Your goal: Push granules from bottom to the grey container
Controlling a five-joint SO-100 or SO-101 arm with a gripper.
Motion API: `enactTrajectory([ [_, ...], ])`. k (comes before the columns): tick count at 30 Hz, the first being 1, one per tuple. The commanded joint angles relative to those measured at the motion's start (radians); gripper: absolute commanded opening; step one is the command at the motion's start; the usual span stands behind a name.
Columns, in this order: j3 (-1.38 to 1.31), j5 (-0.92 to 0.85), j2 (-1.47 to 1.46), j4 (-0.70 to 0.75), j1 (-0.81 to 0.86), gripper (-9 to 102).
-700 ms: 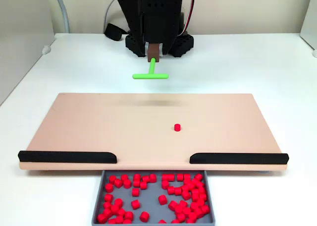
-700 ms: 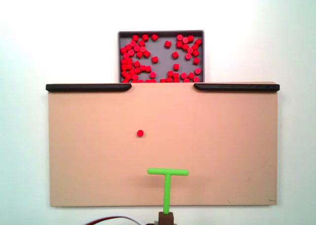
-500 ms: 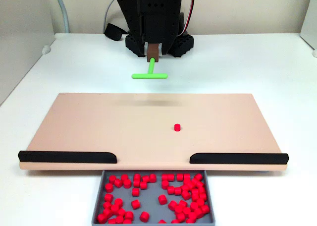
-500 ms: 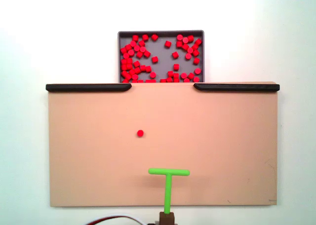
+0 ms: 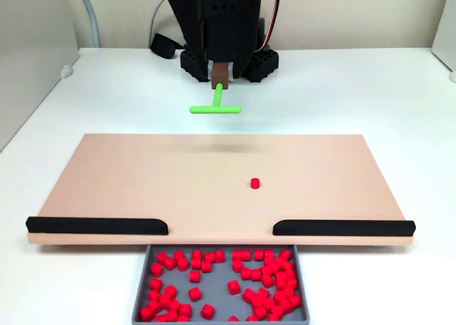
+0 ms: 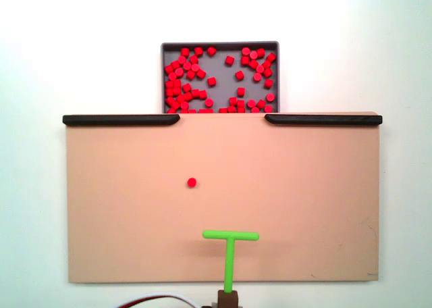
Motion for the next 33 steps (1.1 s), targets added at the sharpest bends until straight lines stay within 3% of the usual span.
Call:
enactTrajectory([
  [1, -0.026, 0.005, 0.012, -0.003, 0.002, 0],
  [33, -0.026, -0.006, 0.011, -0.003, -0.021, 0],
])
